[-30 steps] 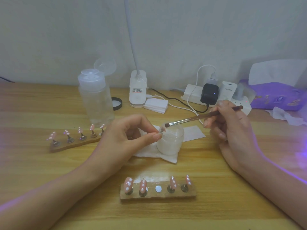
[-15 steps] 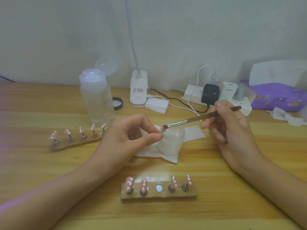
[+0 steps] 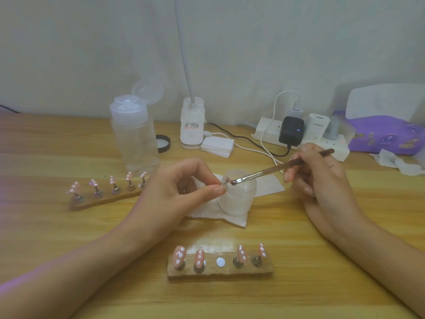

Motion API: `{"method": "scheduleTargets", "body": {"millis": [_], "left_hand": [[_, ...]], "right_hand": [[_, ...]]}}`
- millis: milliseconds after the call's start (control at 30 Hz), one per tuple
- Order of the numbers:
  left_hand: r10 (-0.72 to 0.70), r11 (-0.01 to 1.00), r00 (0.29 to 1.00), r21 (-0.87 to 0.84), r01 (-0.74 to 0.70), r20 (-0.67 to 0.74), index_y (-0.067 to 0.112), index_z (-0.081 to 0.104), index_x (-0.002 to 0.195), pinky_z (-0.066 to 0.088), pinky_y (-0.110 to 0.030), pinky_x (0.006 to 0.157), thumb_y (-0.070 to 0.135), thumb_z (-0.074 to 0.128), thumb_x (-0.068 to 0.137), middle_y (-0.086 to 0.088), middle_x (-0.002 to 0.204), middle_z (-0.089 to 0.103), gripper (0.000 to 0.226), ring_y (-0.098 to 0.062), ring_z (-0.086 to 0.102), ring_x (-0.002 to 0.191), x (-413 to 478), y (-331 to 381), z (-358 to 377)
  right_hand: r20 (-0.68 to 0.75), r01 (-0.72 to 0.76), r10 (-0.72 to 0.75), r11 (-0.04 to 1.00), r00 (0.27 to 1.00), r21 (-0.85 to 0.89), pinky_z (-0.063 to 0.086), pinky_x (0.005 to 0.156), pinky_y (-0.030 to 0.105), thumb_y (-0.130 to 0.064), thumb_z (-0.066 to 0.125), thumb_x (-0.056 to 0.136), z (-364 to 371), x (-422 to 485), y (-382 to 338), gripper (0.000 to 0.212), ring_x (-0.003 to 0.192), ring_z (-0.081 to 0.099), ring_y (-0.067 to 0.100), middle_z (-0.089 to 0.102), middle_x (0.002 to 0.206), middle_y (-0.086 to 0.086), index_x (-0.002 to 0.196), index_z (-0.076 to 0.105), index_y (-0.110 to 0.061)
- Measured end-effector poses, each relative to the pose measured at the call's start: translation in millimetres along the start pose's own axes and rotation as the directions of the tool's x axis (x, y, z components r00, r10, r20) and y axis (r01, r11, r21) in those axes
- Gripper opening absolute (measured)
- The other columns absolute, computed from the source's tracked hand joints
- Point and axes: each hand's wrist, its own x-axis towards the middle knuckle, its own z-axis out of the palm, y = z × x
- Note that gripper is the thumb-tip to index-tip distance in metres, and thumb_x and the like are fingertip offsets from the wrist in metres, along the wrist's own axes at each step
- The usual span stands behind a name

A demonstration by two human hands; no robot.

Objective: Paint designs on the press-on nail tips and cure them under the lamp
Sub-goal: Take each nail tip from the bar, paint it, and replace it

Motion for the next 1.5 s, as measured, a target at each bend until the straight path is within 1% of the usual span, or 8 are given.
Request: {"method": "scheduleTargets", "body": {"millis": [133, 267, 433, 600, 767, 900, 1167, 1500], "left_hand": [[-0.006, 1.000, 1.000, -0.006, 0.006, 0.001, 0.016, 0.068, 0.074, 0.032, -0.008, 0.048, 0.033, 0.074, 0.076, 0.015, 0.060, 0.060, 0.018, -0.001, 0.040, 0.047, -0.2, 0.6, -0.2], [-0.007, 1.000, 1.000, 0.003, 0.007, -0.006, 0.014, 0.069, 0.075, 0.032, -0.008, 0.048, 0.034, 0.073, 0.075, 0.017, 0.061, 0.060, 0.021, -0.002, 0.041, 0.048, 0.0, 1.0, 0.0], [-0.011, 1.000, 1.000, 0.002, 0.011, -0.007, 0.015, 0.069, 0.075, 0.033, -0.010, 0.048, 0.033, 0.074, 0.076, 0.014, 0.060, 0.060, 0.019, -0.004, 0.042, 0.048, -0.3, 0.5, -0.1], [-0.008, 1.000, 1.000, -0.003, 0.008, 0.001, 0.014, 0.068, 0.075, 0.032, -0.010, 0.048, 0.031, 0.078, 0.079, 0.014, 0.059, 0.058, 0.020, -0.003, 0.040, 0.049, -0.7, -0.3, -0.5], [-0.013, 1.000, 1.000, -0.001, 0.013, -0.001, 0.014, 0.069, 0.075, 0.032, -0.010, 0.048, 0.030, 0.079, 0.078, 0.011, 0.060, 0.059, 0.019, -0.003, 0.040, 0.048, -1.0, 0.5, -0.7], [-0.005, 1.000, 1.000, 0.007, 0.005, -0.013, 0.012, 0.068, 0.076, 0.030, -0.009, 0.047, 0.030, 0.074, 0.078, 0.016, 0.052, 0.052, 0.019, -0.002, 0.037, 0.046, -0.9, 0.7, 0.0], [0.016, 0.999, 1.000, 0.039, -0.015, -0.013, 0.011, 0.066, 0.077, 0.028, -0.010, 0.047, 0.020, 0.073, 0.085, 0.018, 0.052, 0.048, 0.014, -0.003, 0.035, 0.046, -0.9, 0.3, 0.7], [0.064, 0.993, 0.998, 0.095, -0.064, 0.009, 0.017, 0.067, 0.080, 0.030, -0.007, 0.049, 0.019, 0.072, 0.089, 0.017, 0.066, 0.058, 0.010, -0.004, 0.035, 0.047, 0.0, -2.0, -0.3]], "right_hand": [[0.041, 0.033, -0.034, 0.999, 0.999, 0.014, 0.029, 0.039, 0.013, -0.033, 0.055, 0.091, 1.8, -1.4, -1.7, 0.024, 0.036, 0.028, 0.008, 0.065, 0.057, 0.006, 0.071, 0.058, -0.020], [0.007, 0.022, -0.022, 1.000, 1.000, -0.023, 0.028, 0.039, 0.013, -0.021, 0.047, 0.101, 0.9, -0.9, 0.2, 0.032, 0.037, 0.027, 0.008, 0.063, 0.055, 0.006, 0.071, 0.057, -0.018], [0.047, 0.034, -0.034, 0.999, 0.998, 0.018, 0.028, 0.039, 0.014, -0.033, 0.055, 0.091, 1.9, -1.3, -2.0, 0.025, 0.036, 0.027, 0.008, 0.065, 0.057, 0.006, 0.069, 0.061, -0.023], [-0.003, -0.002, 0.002, 1.000, 1.000, -0.022, 0.026, 0.039, 0.014, -0.020, 0.046, 0.102, 0.0, -0.1, 0.8, 0.029, 0.037, 0.026, 0.008, 0.061, 0.054, 0.006, 0.075, 0.055, -0.014], [0.056, 0.030, -0.031, 0.999, 0.998, 0.017, 0.030, 0.040, 0.014, -0.035, 0.056, 0.089, 1.8, -0.9, -1.1, 0.023, 0.036, 0.028, 0.008, 0.066, 0.059, 0.005, 0.071, 0.059, -0.022], [0.013, 0.004, -0.004, 1.000, 1.000, -0.024, 0.029, 0.040, 0.013, -0.023, 0.050, 0.100, 0.2, 0.4, 1.4, 0.027, 0.037, 0.025, 0.008, 0.063, 0.056, 0.006, 0.075, 0.055, -0.016], [0.043, 0.013, -0.012, 1.000, 0.999, -0.022, 0.029, 0.040, 0.013, -0.027, 0.053, 0.097, 1.2, -0.7, 0.5, 0.023, 0.037, 0.026, 0.008, 0.065, 0.057, 0.007, 0.076, 0.056, -0.017], [0.035, 0.018, -0.017, 1.000, 0.999, -0.025, 0.029, 0.040, 0.013, -0.029, 0.052, 0.097, 0.9, -0.5, 0.7, 0.024, 0.037, 0.027, 0.007, 0.066, 0.059, 0.005, 0.077, 0.057, -0.017]]}}
